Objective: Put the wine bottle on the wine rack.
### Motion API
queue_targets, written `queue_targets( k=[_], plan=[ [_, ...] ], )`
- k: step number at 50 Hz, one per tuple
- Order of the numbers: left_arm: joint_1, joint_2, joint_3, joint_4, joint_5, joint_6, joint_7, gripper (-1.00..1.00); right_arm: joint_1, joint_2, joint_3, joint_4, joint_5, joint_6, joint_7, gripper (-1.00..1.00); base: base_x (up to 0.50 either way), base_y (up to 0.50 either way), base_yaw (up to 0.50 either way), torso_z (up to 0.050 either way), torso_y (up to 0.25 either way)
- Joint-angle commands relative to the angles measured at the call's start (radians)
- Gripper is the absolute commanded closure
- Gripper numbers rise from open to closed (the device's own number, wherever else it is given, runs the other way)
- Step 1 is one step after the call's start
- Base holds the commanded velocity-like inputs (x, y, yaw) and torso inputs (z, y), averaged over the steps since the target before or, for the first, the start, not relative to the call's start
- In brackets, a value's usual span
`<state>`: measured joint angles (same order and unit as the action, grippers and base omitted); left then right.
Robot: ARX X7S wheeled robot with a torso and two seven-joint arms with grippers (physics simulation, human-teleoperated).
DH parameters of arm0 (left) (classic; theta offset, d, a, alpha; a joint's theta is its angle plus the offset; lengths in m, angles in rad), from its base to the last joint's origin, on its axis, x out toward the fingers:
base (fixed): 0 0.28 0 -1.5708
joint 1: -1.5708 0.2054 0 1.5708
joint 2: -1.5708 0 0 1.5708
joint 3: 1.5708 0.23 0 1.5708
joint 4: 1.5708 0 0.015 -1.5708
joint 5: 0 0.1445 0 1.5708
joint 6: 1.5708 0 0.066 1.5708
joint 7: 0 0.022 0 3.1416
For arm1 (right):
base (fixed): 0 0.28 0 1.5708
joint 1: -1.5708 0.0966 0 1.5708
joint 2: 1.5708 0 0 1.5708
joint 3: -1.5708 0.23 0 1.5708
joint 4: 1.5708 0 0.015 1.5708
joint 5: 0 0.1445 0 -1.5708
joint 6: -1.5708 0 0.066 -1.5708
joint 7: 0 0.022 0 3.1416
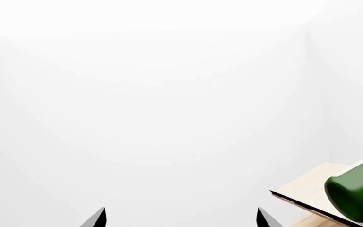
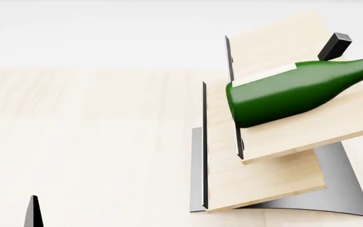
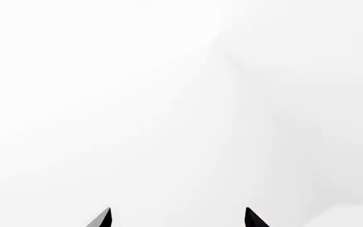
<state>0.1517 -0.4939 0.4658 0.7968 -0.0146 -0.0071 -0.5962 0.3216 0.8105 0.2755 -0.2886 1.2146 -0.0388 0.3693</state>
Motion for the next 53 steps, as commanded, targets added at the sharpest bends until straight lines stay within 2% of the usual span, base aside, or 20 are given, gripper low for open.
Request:
queue_targets(
  k=[1, 11, 21, 27, 41, 44, 53],
  plan=[
    [-0.002, -0.001, 0.0, 0.002, 0.0, -0.004, -0.003, -1.0, -0.121, 0.024, 0.093, -0.192, -0.103, -0.068, 0.034, -1.0, 0.0, 0.0, 0.0, 0.0, 0.0],
    [-0.001, -0.001, 0.005, 0.002, 0.003, -0.001, -0.004, -1.0, -0.229, 0.057, 0.263, -0.365, -0.099, -0.089, 0.051, -1.0, 0.0, 0.0, 0.0, 0.0, 0.0],
    [0.0, -0.003, 0.008, -0.003, 0.004, 0.005, -0.005, -1.0, -0.308, 0.036, 0.41, -0.458, -0.058, -0.127, 0.006, -1.0, 0.0, 0.0, 0.0, 0.0, 0.0],
    [-0.001, -0.003, 0.009, -0.005, 0.004, 0.007, -0.006, -1.0, -0.366, 0.021, 0.547, -0.532, 0.003, -0.149, -0.014, -1.0, 0.0, 0.0, 0.0, 0.0, 0.0],
    [-0.001, -0.005, 0.012, -0.007, 0.004, 0.01, -0.008, -1.0, -0.534, -0.034, 0.963, -0.696, 0.31, -0.211, -0.056, -1.0, 0.0, 0.0, 0.0, 0.0, 0.0],
    [-0.001, -0.005, 0.012, -0.007, 0.004, 0.01, -0.009, -1.0, -0.544, -0.05, 0.995, -0.707, 0.336, -0.219, -0.07, -1.0, 0.0, 0.0, 0.0, 0.0, 0.0],
    [-0.002, -0.007, 0.012, -0.004, 0.004, 0.008, -0.01, -1.0, -0.483, -0.054, 0.928, -0.698, 0.303, -0.239, -0.085, -1.0, 0.0, 0.0, 0.0, 0.0, 0.0]
  ],
)
